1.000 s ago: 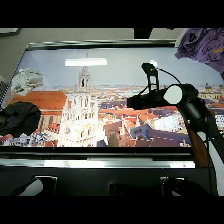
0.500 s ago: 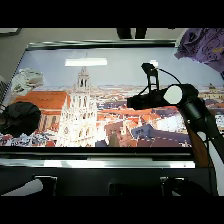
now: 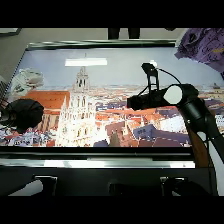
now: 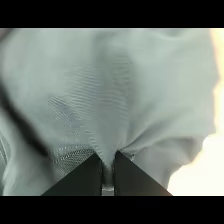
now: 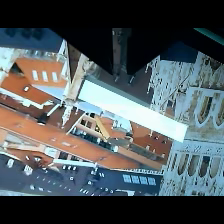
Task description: Fold the clothes and pants, and hang the long-sleeved shirts on hangers.
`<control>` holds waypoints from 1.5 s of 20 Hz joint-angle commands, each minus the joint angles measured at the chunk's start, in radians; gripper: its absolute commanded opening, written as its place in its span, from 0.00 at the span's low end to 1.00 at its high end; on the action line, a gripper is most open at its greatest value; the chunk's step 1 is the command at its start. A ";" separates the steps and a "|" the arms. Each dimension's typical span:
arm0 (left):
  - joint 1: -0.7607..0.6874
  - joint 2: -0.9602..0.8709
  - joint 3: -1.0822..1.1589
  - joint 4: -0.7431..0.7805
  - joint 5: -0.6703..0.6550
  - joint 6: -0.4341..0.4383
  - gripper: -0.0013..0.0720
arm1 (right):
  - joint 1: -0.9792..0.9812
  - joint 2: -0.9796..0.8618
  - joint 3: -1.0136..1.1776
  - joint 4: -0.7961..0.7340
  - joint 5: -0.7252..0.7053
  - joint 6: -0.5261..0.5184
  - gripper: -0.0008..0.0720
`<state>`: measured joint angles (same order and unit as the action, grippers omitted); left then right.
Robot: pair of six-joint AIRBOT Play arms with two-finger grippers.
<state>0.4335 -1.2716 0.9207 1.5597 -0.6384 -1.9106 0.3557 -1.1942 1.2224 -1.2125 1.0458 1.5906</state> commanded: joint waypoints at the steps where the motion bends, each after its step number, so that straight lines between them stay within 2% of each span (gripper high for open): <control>1: -0.148 0.128 0.001 -0.128 0.035 0.002 0.04 | 0.001 0.002 0.001 -0.001 0.006 0.047 0.22; 5: -0.435 0.257 0.001 -0.363 0.164 0.002 0.04 | 0.001 0.031 0.001 -0.060 0.040 0.071 0.22; 7: -0.581 0.272 0.001 -0.473 0.253 0.002 0.04 | 0.001 0.066 0.001 -0.162 0.081 0.138 0.22; 10: -0.794 0.246 0.001 -0.598 0.366 0.002 0.04 | 0.001 0.137 0.001 -0.344 0.180 0.208 0.22; 14: -1.036 0.149 0.001 -0.706 0.488 -0.002 0.04 | 0.001 0.227 0.001 -0.514 0.340 0.214 0.22; 19: -1.181 -0.074 0.001 -0.822 0.478 -0.002 0.05 | 0.001 0.275 0.001 -0.550 0.470 0.214 0.22; 22: -1.186 -0.131 0.001 -0.860 0.394 0.001 0.11 | 0.001 0.275 0.001 -0.550 0.488 0.249 0.23; 23: -1.172 -0.123 0.001 -0.861 0.364 0.027 0.33 | 0.001 0.275 0.001 -0.549 0.477 0.280 0.35; 24: -1.151 -0.106 0.001 -0.860 0.337 0.037 0.62 | 0.001 0.274 0.000 -0.549 0.462 0.323 0.52; 25: -1.116 -0.078 0.001 -0.860 0.307 0.063 0.73 | 0.001 0.270 0.000 -0.549 0.443 0.393 0.55; 27: -1.017 -0.002 0.001 -0.859 0.233 0.139 0.74 | -0.002 0.244 0.000 -0.548 0.419 0.527 0.56; 28: -0.957 0.042 0.001 -0.856 0.190 0.175 0.74 | -0.016 0.220 0.000 -0.534 0.418 0.572 0.61; 30: -0.818 0.139 0.001 -0.822 0.093 0.232 0.74 | -0.112 0.164 0.000 -0.412 0.385 0.596 0.81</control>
<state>-0.5293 -1.2331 0.9211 0.7155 -0.4038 -1.7748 0.3153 -0.9768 1.2224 -1.7271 1.4681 2.0769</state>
